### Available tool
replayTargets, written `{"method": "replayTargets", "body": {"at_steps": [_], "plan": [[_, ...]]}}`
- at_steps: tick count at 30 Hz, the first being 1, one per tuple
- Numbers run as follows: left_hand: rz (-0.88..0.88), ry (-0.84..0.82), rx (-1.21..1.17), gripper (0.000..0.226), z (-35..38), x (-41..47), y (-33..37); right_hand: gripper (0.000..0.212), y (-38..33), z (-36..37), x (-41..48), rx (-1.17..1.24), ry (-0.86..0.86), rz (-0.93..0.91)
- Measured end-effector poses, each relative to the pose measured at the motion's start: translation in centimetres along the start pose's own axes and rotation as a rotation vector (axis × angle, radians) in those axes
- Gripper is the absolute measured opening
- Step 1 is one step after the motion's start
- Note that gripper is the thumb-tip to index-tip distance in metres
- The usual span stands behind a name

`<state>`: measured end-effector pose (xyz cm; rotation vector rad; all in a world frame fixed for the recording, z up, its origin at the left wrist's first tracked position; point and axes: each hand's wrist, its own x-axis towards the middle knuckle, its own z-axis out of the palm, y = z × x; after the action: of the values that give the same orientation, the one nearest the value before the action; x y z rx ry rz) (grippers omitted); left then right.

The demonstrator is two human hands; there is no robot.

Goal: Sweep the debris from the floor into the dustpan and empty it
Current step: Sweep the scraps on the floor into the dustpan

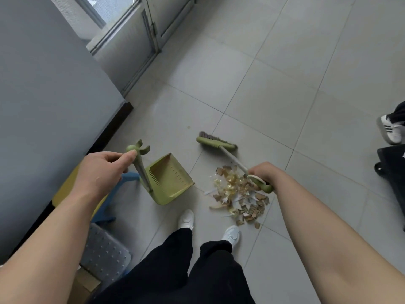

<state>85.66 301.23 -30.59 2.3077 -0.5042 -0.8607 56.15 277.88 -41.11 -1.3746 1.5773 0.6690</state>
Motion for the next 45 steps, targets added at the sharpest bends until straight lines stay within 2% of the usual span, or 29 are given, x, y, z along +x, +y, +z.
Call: {"method": "replayTargets", "body": {"at_steps": [3, 7, 9, 11, 14, 19, 21, 25, 29, 33, 37, 45], "plan": [[-0.013, -0.008, 0.011, 0.030, -0.1, 0.2, -0.2, 0.008, 1.6, -1.4, -1.8, -0.089, -0.016, -0.009], [-0.012, -0.023, 0.039, 0.036, -0.3, 0.5, -0.4, 0.032, 3.1, -2.8, -4.7, -0.270, -0.075, -0.026], [-0.004, -0.029, 0.055, 0.039, -0.6, 0.6, -0.3, 0.028, 3.2, -3.8, -5.2, -0.310, -0.110, -0.016], [0.005, -0.034, 0.057, 0.038, -0.9, 0.6, -0.1, 0.009, 3.4, -4.6, -5.3, -0.129, -0.069, 0.007], [0.018, -0.028, 0.047, 0.032, -1.4, 0.4, 0.0, 0.018, 3.3, -4.9, -5.7, 0.052, -0.022, -0.017], [0.020, -0.030, 0.041, 0.036, -1.9, -0.6, -0.9, 0.007, 1.8, -2.9, -6.3, 0.491, -0.250, 0.055], [0.009, -0.018, 0.031, 0.037, -2.2, -1.0, -1.5, 0.006, 0.8, -1.3, -6.0, 0.673, -0.292, 0.035], [-0.001, 0.029, 0.036, 0.033, -2.7, -2.4, -2.4, 0.009, -0.8, 1.8, -5.0, 1.011, -0.374, 0.112], [0.014, 0.044, 0.069, 0.034, -2.3, -4.6, -2.9, 0.017, -0.4, 4.8, -4.2, 1.287, -0.390, 0.032], [0.031, 0.065, 0.065, 0.029, -1.2, -7.7, -3.6, 0.017, 3.3, 7.6, -4.0, 1.382, -0.366, 0.054], [0.052, 0.105, 0.071, 0.029, 0.1, -11.5, -4.2, 0.011, 9.8, 8.7, -4.4, 1.413, -0.284, 0.073], [0.025, 0.184, -0.007, 0.034, 1.9, -18.0, -6.4, 0.007, 23.0, 7.3, -6.3, 1.357, -0.187, 0.146]]}}
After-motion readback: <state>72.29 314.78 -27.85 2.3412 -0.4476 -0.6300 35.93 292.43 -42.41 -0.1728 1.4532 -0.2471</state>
